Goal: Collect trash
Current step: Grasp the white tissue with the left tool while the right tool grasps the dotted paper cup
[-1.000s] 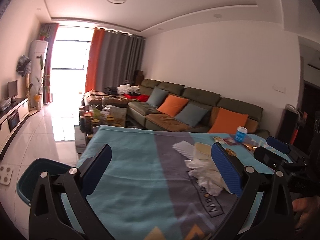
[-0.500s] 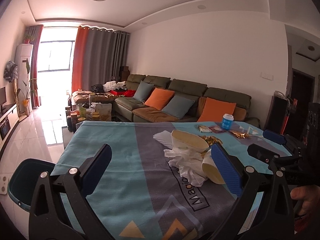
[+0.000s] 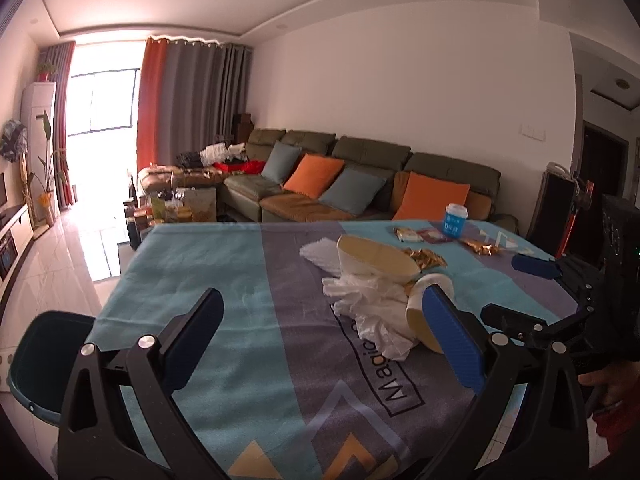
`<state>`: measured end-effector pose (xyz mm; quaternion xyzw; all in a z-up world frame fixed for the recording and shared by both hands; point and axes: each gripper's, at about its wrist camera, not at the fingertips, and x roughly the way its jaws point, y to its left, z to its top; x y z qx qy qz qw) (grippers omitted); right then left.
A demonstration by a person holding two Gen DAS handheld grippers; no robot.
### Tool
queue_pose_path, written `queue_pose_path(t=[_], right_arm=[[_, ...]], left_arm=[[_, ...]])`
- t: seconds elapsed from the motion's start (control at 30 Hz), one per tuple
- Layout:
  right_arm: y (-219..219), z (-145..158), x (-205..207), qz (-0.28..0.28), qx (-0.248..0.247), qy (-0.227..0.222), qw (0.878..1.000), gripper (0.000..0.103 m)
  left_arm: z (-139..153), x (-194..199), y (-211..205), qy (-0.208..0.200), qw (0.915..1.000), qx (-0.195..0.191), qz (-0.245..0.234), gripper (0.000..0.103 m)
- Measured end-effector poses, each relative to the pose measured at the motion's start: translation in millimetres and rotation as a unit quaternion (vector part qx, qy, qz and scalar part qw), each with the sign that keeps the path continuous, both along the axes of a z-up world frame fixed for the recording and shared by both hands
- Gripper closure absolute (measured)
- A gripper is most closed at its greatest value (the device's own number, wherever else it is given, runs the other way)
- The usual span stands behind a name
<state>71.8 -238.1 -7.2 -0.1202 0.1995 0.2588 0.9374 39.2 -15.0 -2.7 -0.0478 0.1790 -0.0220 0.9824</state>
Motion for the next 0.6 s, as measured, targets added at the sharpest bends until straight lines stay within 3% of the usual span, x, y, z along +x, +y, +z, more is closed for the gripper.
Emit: queue_pose_path(t=[0.33,0.6], right_arm=[[19,-18,45,0.084,-0.094,0.022,0.992,0.007],[23,-26,69,0.147,-0.122,0.060,0.980,0.007]], left_arm=[[-14,18,1,0.027,0.9996,-0.005,-0.004,0.005],[-21,35,-1,0.046,0.9988,-0.008,-0.013,0.005]])
